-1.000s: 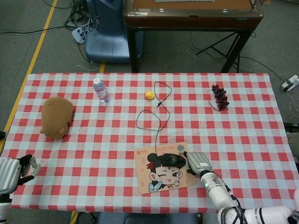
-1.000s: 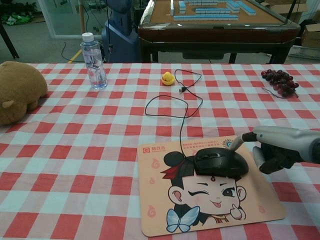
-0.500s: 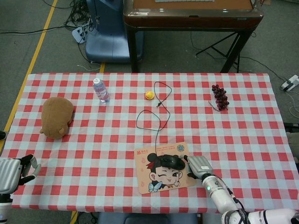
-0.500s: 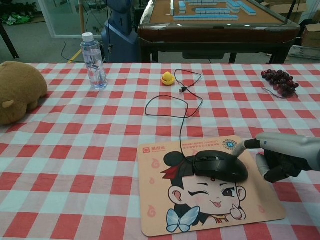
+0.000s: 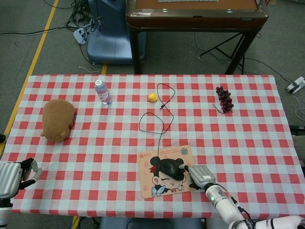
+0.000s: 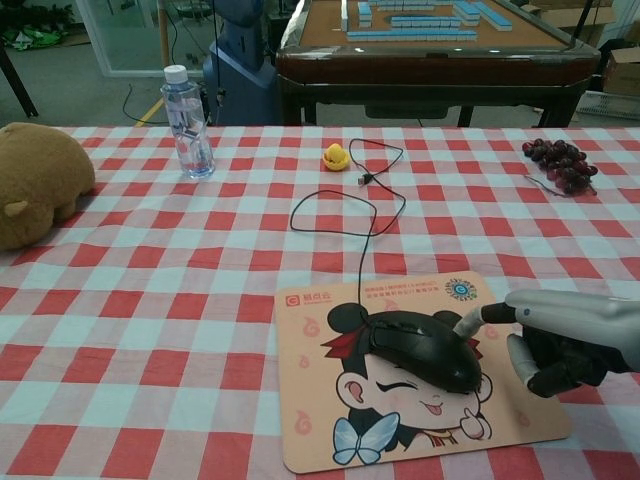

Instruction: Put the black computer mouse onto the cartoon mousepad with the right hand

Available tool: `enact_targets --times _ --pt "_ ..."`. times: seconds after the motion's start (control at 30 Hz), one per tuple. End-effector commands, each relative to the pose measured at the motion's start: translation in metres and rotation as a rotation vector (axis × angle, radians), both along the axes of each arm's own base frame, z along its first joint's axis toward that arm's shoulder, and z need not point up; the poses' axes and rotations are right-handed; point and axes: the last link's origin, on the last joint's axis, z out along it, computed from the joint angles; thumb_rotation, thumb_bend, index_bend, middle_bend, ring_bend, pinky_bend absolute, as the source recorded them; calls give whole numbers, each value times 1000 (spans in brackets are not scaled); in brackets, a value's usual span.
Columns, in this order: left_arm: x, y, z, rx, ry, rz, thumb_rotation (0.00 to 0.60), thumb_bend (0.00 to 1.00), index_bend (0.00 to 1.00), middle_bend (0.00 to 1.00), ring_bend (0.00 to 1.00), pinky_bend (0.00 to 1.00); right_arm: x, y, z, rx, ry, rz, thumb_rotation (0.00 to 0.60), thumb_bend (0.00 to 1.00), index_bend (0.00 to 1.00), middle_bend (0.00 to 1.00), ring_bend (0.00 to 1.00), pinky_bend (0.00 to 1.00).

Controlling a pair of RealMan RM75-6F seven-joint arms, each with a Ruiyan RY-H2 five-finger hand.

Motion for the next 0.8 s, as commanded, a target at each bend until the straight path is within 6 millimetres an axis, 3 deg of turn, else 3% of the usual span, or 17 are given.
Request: enact_targets --times 0.03,0.8 --pt "0 0 1 2 -1 1 600 568 556 896 819 1000 1 3 -1 9 -7 2 600 1000 175 1000 1000 1000" --pt "-2 1 2 5 -1 13 600 568 554 896 818 1000 19 28 -8 96 -65 63 600 1000 175 1000 1000 1000"
